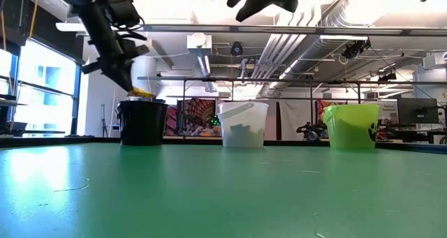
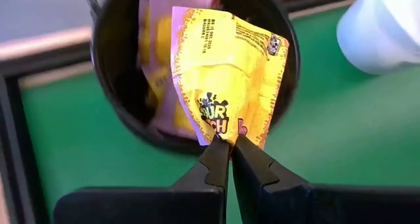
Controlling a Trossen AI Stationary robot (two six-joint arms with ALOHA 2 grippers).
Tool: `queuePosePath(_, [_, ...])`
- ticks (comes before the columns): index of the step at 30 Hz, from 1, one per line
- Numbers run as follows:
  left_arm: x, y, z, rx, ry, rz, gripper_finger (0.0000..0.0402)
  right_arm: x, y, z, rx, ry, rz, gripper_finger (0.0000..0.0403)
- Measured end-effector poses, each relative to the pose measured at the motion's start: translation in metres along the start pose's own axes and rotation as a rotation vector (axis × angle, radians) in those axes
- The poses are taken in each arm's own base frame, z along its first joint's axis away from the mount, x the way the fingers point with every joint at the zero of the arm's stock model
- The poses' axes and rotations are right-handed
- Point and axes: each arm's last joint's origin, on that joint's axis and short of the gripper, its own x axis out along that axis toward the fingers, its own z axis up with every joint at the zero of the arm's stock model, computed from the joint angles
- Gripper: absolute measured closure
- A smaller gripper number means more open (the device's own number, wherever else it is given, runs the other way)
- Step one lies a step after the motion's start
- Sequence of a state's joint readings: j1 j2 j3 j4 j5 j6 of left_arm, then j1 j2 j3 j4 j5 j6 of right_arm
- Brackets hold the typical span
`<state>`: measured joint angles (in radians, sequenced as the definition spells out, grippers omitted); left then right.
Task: Sort candy by brand, put in halloween buckets
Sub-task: Put the yellow candy into the black bucket, then return to Home Position
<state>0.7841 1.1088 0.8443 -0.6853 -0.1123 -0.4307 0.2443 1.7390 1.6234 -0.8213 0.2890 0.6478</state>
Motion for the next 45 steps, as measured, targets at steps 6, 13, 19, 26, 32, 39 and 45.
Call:
queuePosePath(6, [0.015,0.004,0.030,0.053,0.081,0.040,0.0399,0.000,0.002,0.003,0.033,-0.031,0.022,0.0268])
queuePosePath(13, [0.037,0.007,0.038,0.127,0.172,0.058,0.0391,0.000,0.002,0.004,0.043,-0.057,0.005,0.0268])
queuePosePath(19, [0.039,0.007,0.038,0.172,0.184,0.050,0.0345,0.002,-0.003,0.008,0.060,-0.063,-0.010,0.0268])
queuePosePath(26, [0.033,-0.002,0.037,0.188,0.149,0.017,0.0274,0.006,-0.015,0.016,0.054,-0.058,-0.024,0.0284])
queuePosePath(32, [0.023,-0.014,0.030,0.195,-0.012,-0.008,0.0244,0.008,-0.026,0.020,-0.001,-0.046,-0.057,0.0347])
queuePosePath(39, [0.002,-0.018,0.008,0.199,-0.190,-0.100,0.0258,0.010,-0.033,0.024,-0.052,-0.061,-0.110,0.0395])
queuePosePath(45, [-0.029,-0.029,-0.010,0.266,-0.413,-0.272,0.0311,0.021,-0.044,0.018,-0.073,-0.052,-0.089,0.0402])
